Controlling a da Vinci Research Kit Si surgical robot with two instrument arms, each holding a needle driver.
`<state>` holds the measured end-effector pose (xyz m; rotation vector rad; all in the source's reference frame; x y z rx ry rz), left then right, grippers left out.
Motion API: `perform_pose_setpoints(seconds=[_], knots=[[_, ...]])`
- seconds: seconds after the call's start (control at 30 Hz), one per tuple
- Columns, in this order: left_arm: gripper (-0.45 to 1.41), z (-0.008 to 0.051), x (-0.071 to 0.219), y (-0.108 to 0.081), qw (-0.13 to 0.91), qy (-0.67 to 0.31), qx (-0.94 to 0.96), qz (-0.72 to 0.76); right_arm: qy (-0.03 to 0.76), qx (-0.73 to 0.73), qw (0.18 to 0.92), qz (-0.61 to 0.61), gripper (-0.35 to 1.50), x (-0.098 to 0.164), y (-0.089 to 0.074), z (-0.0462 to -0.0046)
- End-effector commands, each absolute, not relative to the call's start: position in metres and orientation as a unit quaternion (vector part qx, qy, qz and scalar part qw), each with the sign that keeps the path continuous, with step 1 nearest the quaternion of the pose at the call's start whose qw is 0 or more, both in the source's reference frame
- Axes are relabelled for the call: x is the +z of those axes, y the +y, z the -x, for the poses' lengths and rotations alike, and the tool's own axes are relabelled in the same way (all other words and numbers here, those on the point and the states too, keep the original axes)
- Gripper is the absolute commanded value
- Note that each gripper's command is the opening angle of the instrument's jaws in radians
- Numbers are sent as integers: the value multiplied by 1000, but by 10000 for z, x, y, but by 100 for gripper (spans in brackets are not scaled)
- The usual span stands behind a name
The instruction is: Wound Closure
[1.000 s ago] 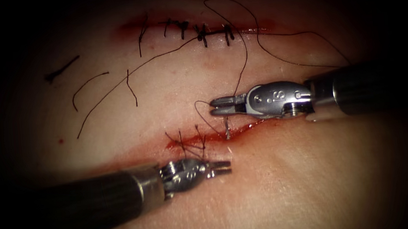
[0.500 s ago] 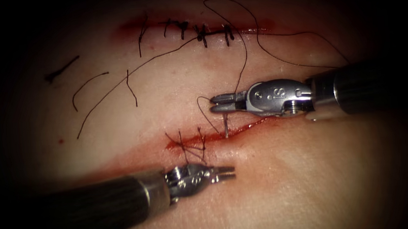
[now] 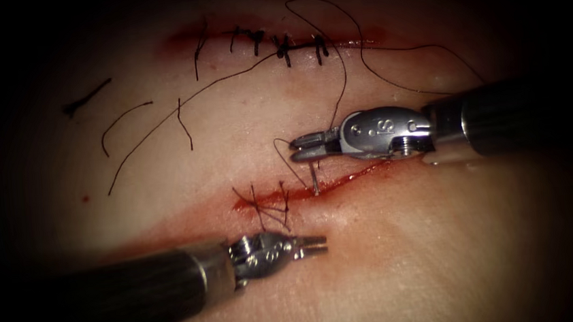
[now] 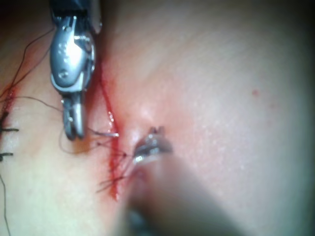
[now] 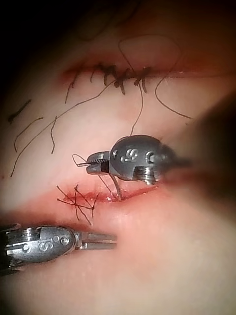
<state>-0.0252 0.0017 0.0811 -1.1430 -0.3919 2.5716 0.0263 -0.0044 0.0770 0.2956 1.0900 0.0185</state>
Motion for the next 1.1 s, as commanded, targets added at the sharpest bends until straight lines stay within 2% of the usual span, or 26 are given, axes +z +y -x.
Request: perform_pose_setpoints(seconds=[0.03, 0.77, 1.1], knots=[[12, 258, 817, 12, 149, -138, 895, 398, 519, 2, 843, -143, -35, 778, -45, -270], [12, 255, 818, 12, 148, -138, 895, 399, 515, -44, 841, -158, -35, 777, -35, -265], [12, 255, 819, 13, 147, -138, 895, 399, 513, -17, 836, -194, -35, 777, -33, -267]])
